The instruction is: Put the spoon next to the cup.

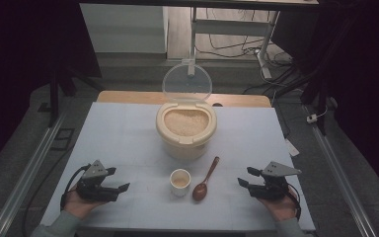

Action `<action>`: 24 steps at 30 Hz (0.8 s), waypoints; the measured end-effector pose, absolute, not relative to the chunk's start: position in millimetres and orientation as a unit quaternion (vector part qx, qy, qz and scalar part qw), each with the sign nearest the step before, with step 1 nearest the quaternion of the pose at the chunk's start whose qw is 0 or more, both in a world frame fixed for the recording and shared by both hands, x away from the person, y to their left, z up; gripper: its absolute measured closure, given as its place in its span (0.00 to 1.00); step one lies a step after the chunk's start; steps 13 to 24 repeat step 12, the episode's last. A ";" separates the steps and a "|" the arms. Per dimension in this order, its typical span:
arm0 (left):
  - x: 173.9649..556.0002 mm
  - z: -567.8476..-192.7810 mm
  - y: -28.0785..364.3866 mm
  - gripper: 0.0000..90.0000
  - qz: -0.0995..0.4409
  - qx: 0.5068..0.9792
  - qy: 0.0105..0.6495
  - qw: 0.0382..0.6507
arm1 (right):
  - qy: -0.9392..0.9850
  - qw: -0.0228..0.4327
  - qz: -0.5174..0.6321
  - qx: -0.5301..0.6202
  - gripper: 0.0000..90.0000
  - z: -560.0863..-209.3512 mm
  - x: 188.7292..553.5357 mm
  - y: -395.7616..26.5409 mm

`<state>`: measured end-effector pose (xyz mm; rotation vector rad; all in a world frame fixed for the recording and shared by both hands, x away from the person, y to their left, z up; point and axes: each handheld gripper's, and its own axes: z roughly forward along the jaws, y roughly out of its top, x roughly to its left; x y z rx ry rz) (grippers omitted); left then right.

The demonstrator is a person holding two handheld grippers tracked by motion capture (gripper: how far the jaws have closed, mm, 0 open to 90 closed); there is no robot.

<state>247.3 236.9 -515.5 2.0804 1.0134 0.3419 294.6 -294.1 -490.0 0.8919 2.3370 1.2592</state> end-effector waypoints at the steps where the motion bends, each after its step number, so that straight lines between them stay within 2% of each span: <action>1: 247.3 -515.5 236.9 0.22 0.135 0.819 0.399 0.390 | 0.822 0.169 0.445 0.313 0.47 -490.3 294.9 -293.8; 24: 247.3 -515.5 236.7 0.22 0.134 0.819 0.399 0.390 | 0.822 0.169 0.446 0.312 0.47 -490.6 295.0 -293.4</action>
